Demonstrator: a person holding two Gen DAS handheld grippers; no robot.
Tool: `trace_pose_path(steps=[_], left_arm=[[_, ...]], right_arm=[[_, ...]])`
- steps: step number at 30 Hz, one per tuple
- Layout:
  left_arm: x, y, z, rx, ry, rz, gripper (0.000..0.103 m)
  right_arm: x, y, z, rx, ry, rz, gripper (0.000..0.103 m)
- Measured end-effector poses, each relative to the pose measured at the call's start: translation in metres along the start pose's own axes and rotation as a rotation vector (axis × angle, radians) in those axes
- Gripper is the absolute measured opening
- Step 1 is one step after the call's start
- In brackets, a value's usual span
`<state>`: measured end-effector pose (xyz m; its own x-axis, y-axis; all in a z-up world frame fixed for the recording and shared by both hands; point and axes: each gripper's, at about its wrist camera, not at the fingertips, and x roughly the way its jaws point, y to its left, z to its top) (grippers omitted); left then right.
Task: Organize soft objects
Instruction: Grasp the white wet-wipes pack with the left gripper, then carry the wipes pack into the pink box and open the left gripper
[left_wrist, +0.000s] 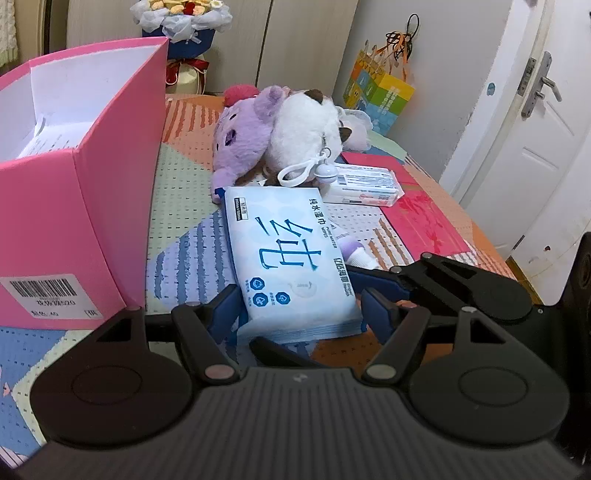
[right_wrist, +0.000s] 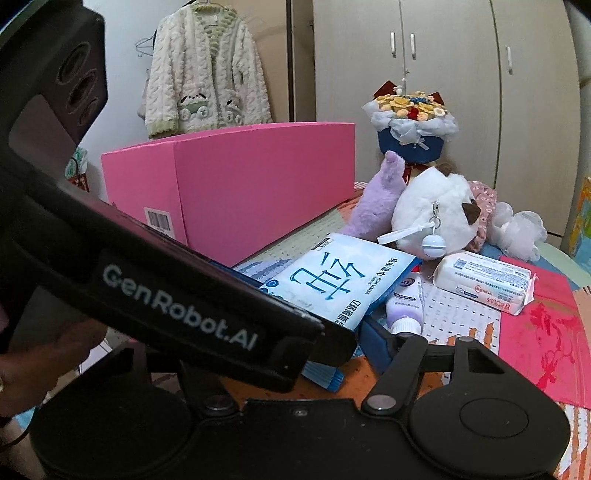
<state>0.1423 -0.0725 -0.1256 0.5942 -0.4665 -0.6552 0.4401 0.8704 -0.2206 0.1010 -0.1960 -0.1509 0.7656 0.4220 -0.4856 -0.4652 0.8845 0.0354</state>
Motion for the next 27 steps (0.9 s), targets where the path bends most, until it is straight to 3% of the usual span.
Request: trace_pose_path(steps=[5, 13, 20, 27], left_arm=[[-0.009, -0.005, -0.005, 0.006, -0.006, 0.0, 0.067], [-0.033, -0.012, -0.007, 0.032, 0.01, -0.017, 0.066], [-0.067, -0.012, -0.006, 0.039, 0.047, -0.026, 0.067], [-0.116, -0.008, -0.011, 0.034, 0.053, -0.054, 0.066]], right_arm=[[-0.004, 0.008, -0.004, 0.01, -0.032, -0.023, 0.064], [-0.023, 0.015, -0.002, 0.057, -0.052, -0.021, 0.063], [-0.042, 0.032, 0.01, 0.078, -0.019, 0.002, 0.063], [-0.066, 0.066, 0.026, 0.003, -0.003, 0.001, 0.061]])
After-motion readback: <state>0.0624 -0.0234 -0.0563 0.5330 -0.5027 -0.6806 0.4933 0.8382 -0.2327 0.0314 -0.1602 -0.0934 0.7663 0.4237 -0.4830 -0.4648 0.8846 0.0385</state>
